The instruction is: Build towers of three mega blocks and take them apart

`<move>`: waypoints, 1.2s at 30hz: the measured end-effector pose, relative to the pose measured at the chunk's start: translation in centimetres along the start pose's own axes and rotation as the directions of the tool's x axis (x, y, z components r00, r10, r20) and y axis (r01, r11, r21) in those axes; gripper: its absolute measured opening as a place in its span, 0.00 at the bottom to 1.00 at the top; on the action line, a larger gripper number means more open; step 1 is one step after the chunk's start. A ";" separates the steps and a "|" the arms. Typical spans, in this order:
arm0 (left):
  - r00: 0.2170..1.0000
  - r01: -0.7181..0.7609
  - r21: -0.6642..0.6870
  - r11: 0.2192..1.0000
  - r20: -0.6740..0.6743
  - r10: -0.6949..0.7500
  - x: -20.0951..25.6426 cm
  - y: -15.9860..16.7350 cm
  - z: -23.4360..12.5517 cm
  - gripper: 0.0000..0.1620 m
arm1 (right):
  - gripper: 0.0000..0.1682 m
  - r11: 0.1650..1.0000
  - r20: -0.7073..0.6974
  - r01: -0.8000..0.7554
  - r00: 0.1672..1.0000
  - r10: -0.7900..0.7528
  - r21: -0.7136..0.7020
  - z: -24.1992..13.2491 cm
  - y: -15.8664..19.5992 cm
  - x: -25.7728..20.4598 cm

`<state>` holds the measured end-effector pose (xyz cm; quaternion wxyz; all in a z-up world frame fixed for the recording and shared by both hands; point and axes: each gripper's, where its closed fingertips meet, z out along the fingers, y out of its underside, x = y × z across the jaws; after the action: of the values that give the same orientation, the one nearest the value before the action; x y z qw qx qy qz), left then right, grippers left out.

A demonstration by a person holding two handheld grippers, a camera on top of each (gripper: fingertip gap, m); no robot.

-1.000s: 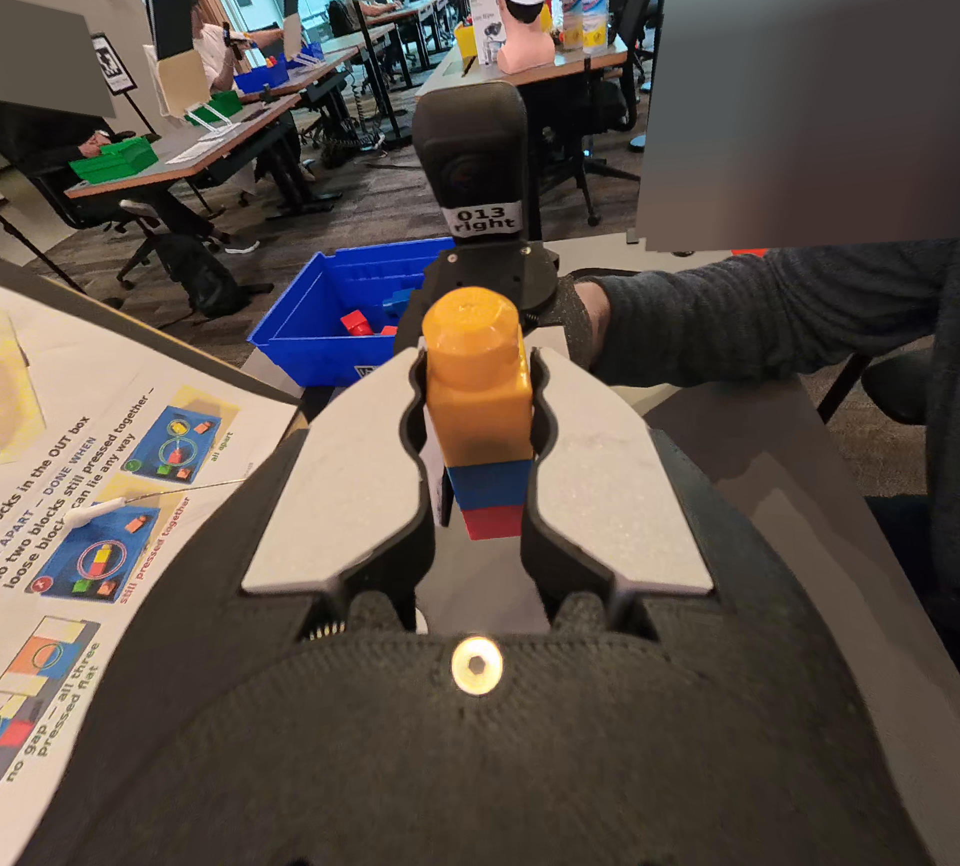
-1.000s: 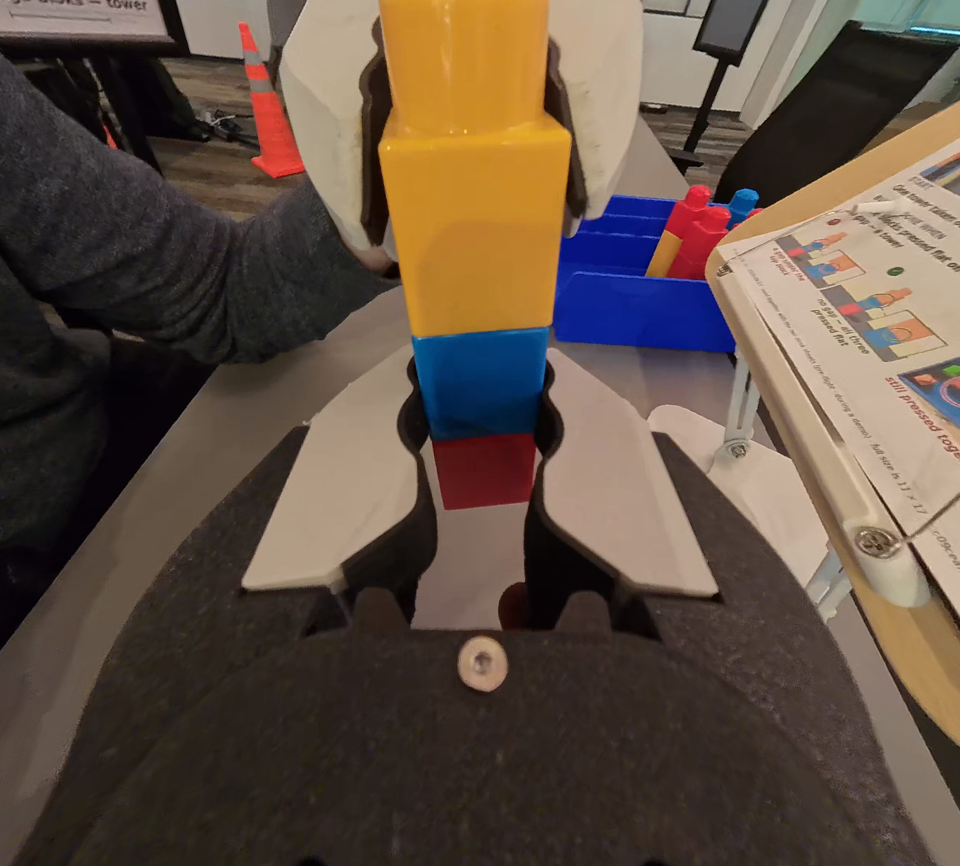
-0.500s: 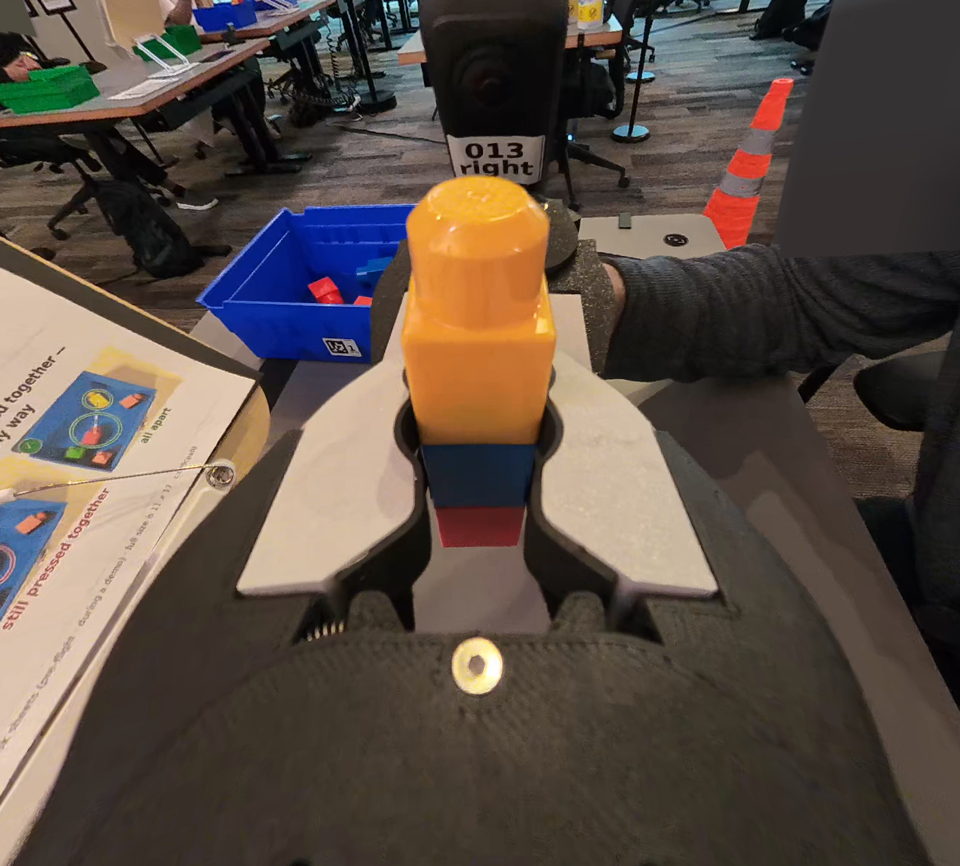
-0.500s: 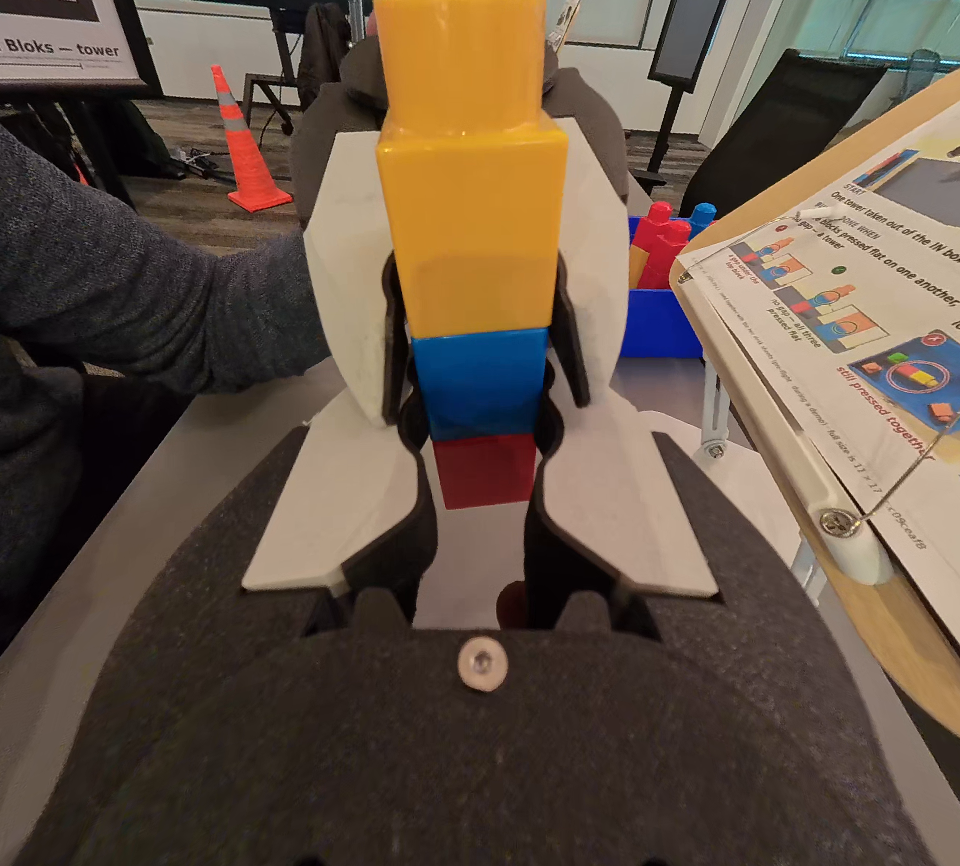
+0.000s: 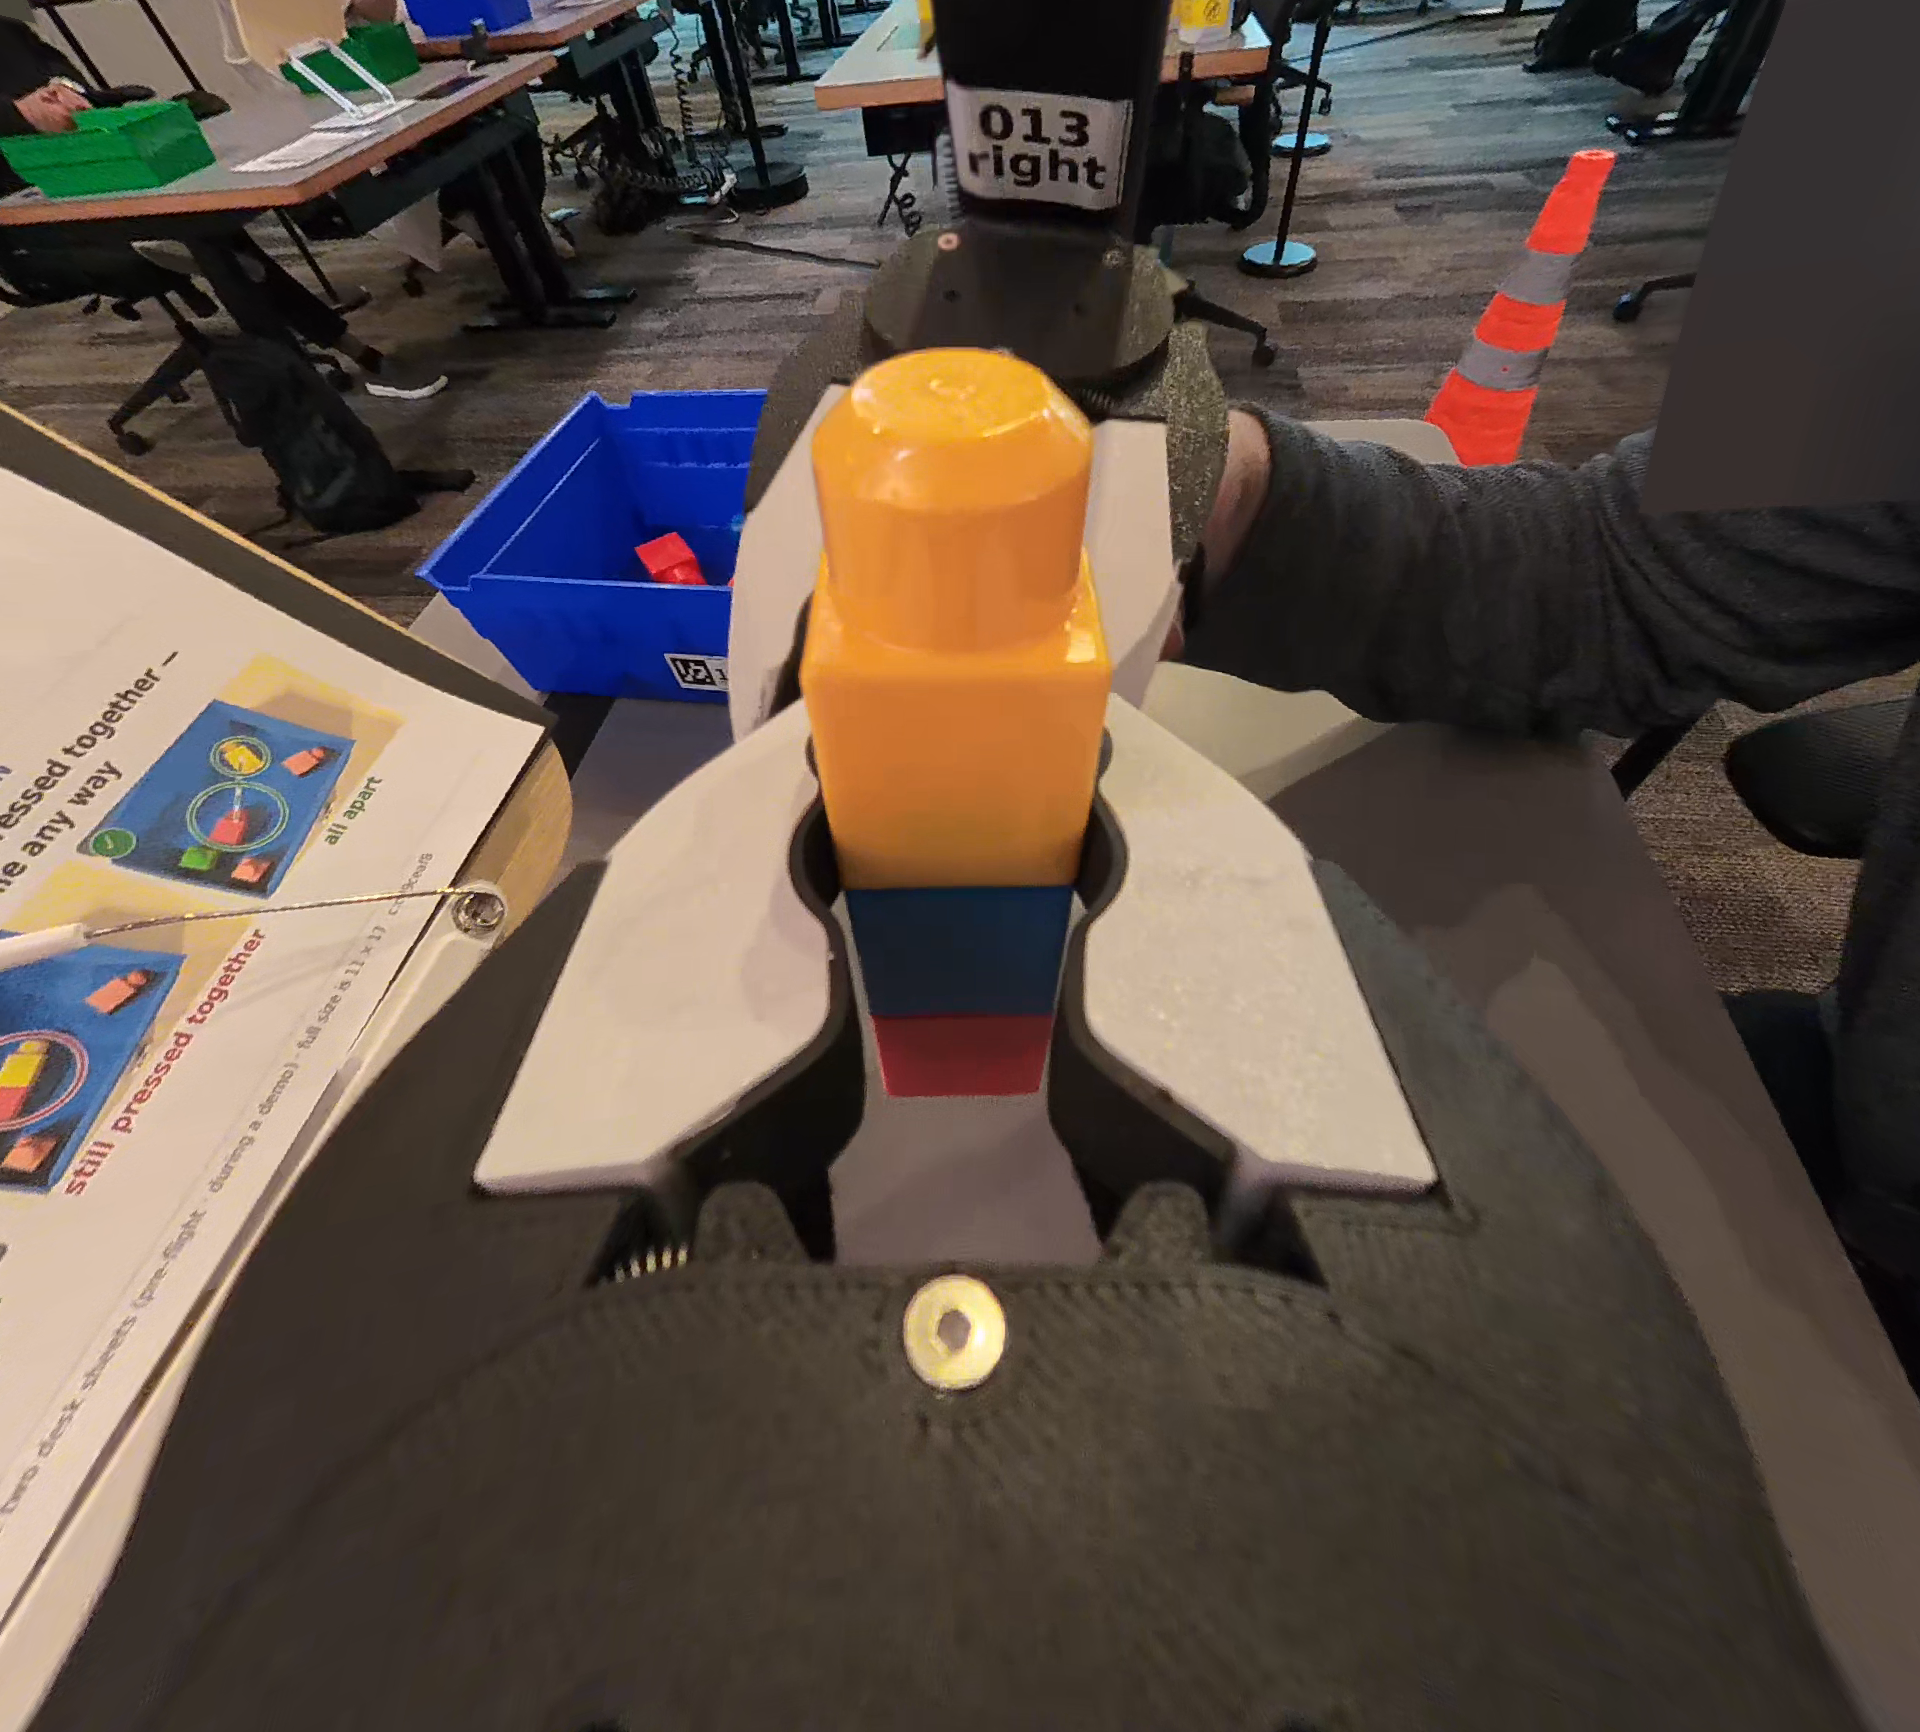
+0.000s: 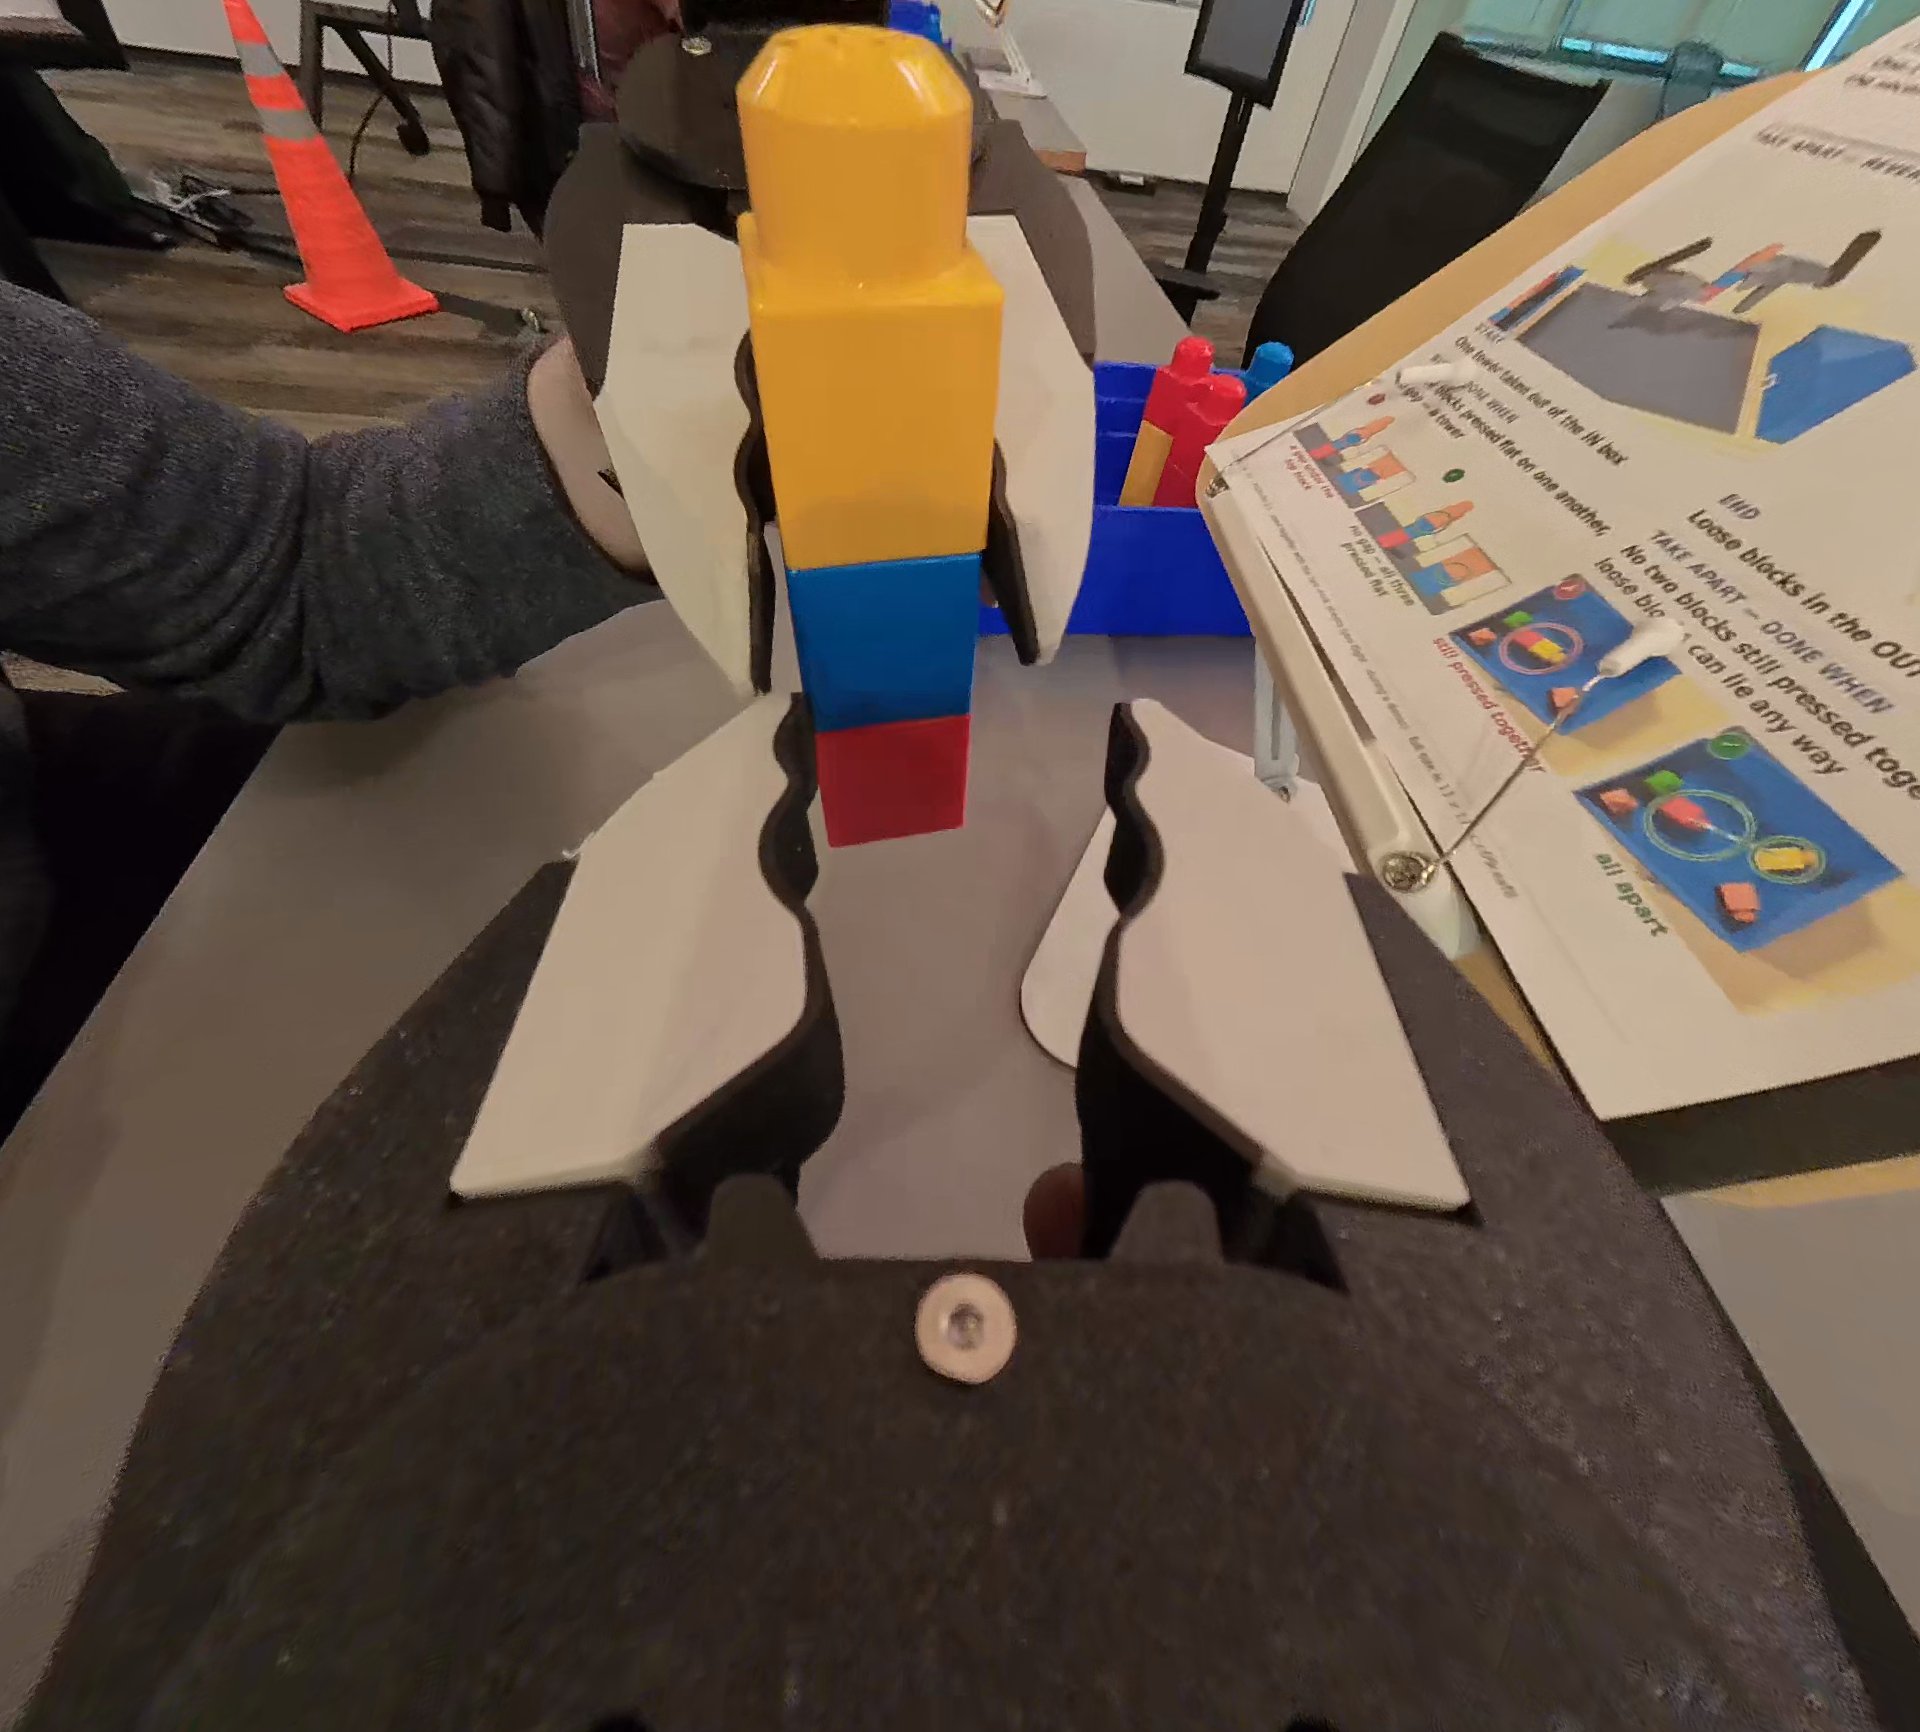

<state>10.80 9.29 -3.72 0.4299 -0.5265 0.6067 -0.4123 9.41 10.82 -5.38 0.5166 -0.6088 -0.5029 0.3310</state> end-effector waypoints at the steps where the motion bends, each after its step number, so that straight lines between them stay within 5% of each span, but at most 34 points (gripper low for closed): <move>1: 1.000 -0.003 -0.009 1.000 0.002 0.003 0.0 0.1 0.1 0.25 | 0.31 1.000 -0.001 -0.008 1.000 0.008 -0.015 -0.2 0.0 0.0; 5: 1.000 -0.018 -0.038 0.999 0.010 0.018 0.0 0.6 0.3 0.25 | 0.31 0.999 -0.023 0.029 0.999 -0.030 -0.038 -1.5 -0.3 0.1; 10: 1.000 -0.028 -0.079 0.996 -0.011 0.027 0.4 1.4 1.1 0.25 | 0.32 0.986 0.009 0.004 1.000 -0.006 0.166 -2.9 -4.1 -0.8; 13: 0.999 -0.041 -0.105 0.994 -0.038 0.038 1.1 1.9 1.9 0.25 | 0.34 0.990 0.037 0.005 0.999 -0.010 0.144 -1.5 -3.8 -1.7; 17: 0.997 -0.063 -0.144 0.988 -0.050 0.056 1.8 2.5 2.8 0.25 | 0.21 0.992 0.113 -0.015 0.994 0.001 0.125 0.4 -3.0 -3.0; 36: 0.997 -0.050 -0.151 0.987 -0.064 0.040 1.6 3.2 3.2 0.26 | 0.21 0.985 0.085 0.001 0.996 -0.016 0.175 -0.4 -3.8 -2.4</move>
<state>12.86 7.91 -7.82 0.3789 -0.5310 0.6610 -0.3708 8.10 8.24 -1.92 0.5475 -0.5440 -0.4963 0.3974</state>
